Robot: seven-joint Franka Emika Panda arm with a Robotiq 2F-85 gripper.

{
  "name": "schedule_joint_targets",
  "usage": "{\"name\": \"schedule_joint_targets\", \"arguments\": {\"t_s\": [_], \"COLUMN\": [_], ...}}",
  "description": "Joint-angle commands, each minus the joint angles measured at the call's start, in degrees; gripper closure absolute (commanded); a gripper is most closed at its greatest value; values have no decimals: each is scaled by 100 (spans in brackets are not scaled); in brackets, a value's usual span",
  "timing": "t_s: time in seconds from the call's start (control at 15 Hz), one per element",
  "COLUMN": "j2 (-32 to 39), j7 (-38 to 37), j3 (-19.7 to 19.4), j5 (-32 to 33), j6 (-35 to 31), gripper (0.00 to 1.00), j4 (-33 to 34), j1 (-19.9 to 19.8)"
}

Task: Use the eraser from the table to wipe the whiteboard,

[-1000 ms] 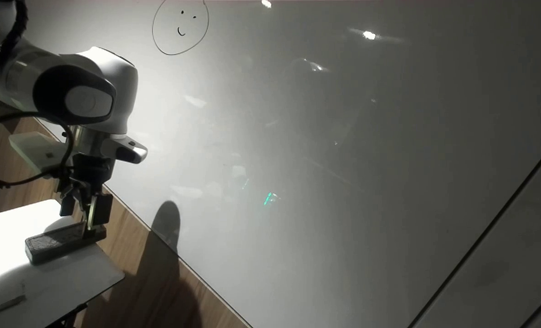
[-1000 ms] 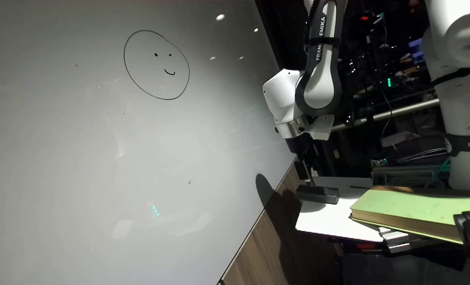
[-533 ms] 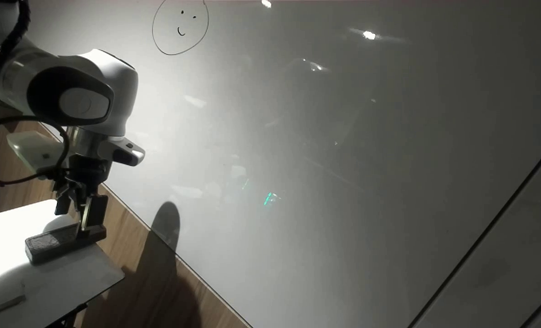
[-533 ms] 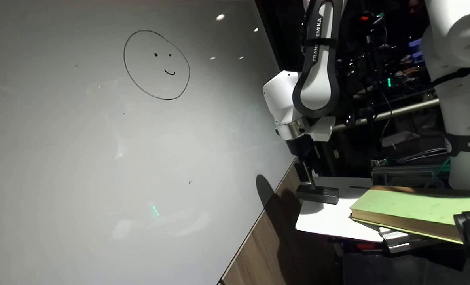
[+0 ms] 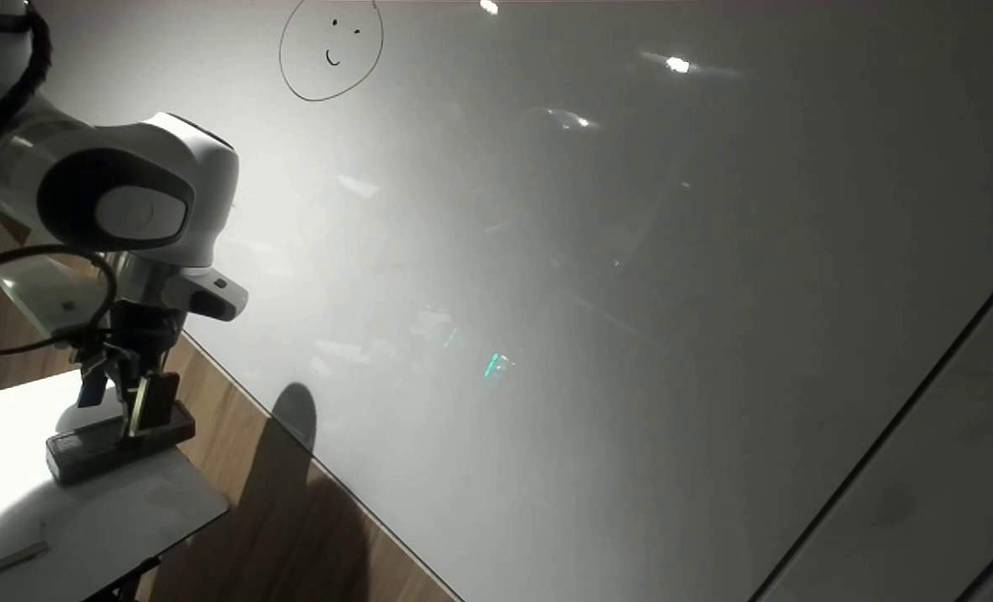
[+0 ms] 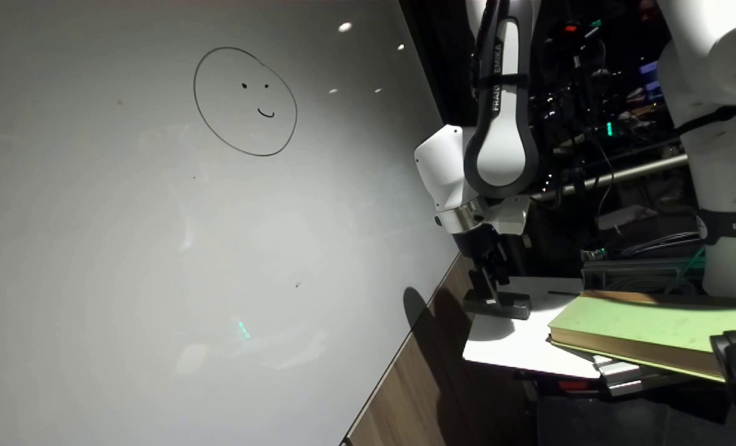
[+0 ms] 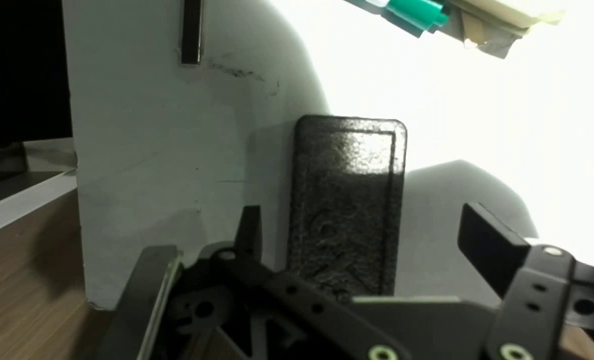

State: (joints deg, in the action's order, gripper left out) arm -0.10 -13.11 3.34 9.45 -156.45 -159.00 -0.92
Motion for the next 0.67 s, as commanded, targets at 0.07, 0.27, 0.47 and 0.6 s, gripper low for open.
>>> {"name": "schedule_joint_targets", "arguments": {"t_s": [0.07, 0.27, 0.47, 0.6], "j2": [261, 280, 259, 269], "j7": [-82, -69, -118, -145], "j3": [-184, -257, -257, -244], "j5": [231, 238, 243, 248], "j6": [-339, -394, -413, -419], "gripper": [0, 0, 0, 0], "j4": [3, 5, 17, 29], "j1": [38, 70, 110, 137]}}
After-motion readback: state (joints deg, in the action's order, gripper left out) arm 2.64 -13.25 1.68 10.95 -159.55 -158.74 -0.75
